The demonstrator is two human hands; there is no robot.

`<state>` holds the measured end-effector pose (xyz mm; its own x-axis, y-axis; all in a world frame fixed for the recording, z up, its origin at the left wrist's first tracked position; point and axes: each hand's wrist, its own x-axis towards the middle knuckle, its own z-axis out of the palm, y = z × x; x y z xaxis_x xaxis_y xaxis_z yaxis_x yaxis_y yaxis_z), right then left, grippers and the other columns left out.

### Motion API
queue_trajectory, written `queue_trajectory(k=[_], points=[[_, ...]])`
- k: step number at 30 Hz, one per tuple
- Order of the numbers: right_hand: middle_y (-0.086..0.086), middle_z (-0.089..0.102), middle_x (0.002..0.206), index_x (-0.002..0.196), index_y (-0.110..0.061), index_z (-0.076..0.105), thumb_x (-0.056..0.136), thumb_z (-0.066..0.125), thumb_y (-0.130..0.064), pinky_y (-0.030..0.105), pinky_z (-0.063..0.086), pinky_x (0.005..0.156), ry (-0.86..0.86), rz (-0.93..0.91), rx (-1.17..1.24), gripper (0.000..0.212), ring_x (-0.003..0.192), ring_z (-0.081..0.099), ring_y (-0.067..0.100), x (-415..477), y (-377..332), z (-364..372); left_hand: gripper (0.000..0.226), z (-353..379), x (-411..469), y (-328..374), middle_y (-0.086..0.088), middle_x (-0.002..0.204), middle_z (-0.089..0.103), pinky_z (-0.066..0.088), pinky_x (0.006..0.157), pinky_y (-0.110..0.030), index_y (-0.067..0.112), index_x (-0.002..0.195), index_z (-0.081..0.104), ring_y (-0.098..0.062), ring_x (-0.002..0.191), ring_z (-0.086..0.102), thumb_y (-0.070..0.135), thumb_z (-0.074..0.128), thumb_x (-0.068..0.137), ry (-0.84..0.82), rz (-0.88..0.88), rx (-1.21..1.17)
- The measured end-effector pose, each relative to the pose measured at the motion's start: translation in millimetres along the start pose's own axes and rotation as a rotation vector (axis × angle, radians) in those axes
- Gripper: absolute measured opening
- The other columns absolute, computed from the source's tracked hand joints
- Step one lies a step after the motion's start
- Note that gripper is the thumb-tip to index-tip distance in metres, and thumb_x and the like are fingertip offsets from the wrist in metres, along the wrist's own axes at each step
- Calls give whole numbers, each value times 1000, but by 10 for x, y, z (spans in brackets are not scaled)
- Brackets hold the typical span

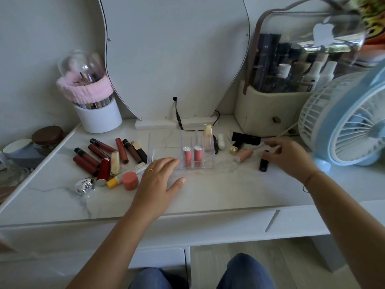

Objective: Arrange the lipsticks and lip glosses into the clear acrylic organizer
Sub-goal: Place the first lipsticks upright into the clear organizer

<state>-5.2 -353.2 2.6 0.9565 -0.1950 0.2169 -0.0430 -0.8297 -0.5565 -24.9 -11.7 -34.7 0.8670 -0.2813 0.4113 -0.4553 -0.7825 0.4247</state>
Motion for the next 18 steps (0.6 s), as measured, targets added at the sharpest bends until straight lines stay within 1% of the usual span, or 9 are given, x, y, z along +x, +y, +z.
queue_trajectory(k=[3,6,8,9,13,17,18], points=[[8,60,115,126,-16,57,74,75,-39,28,39,78,-59,-4,-32,59,87,54,17,-68,57,30,50,-1,-1,4,0,135,48,30,109,-35,16,134,46,-19,128,39,35,56,89,0,-4,-1],[12,57,127,132,-13,52,75,76,-36,26,37,85,-105,11,-2,67,100,53,19,-77,48,54,50,2,-1,1,0,135,48,31,109,-36,17,134,46,-19,128,39,36,56,89,-2,-7,7],[12,56,130,136,-13,48,75,76,-34,26,36,87,-139,16,9,70,108,53,23,-66,19,58,50,1,-5,2,1,135,48,30,109,-35,17,134,46,-18,128,39,36,56,89,-1,-12,6],[11,55,131,137,-13,47,74,77,-33,27,37,88,-161,20,14,72,109,53,23,-57,-2,58,50,1,-6,2,1,135,48,30,109,-34,18,134,46,-18,128,38,36,56,89,0,-15,4],[13,56,128,137,-12,46,74,78,-30,26,36,85,-227,13,1,73,99,49,17,-31,-78,81,51,0,-6,-1,3,137,46,28,110,-32,19,135,44,-16,129,36,38,54,89,-3,-19,11],[14,57,124,134,-10,49,74,76,-32,28,40,86,-256,46,-103,70,103,55,24,17,-123,88,51,5,-6,-1,4,137,46,28,109,-31,20,135,43,-15,129,36,38,54,89,-1,-15,10],[13,57,122,133,-11,49,73,77,-33,28,41,84,-264,54,-115,70,100,55,24,26,-126,91,51,5,-7,-2,4,137,46,28,109,-31,20,135,43,-15,129,36,38,54,89,-1,-16,7]])
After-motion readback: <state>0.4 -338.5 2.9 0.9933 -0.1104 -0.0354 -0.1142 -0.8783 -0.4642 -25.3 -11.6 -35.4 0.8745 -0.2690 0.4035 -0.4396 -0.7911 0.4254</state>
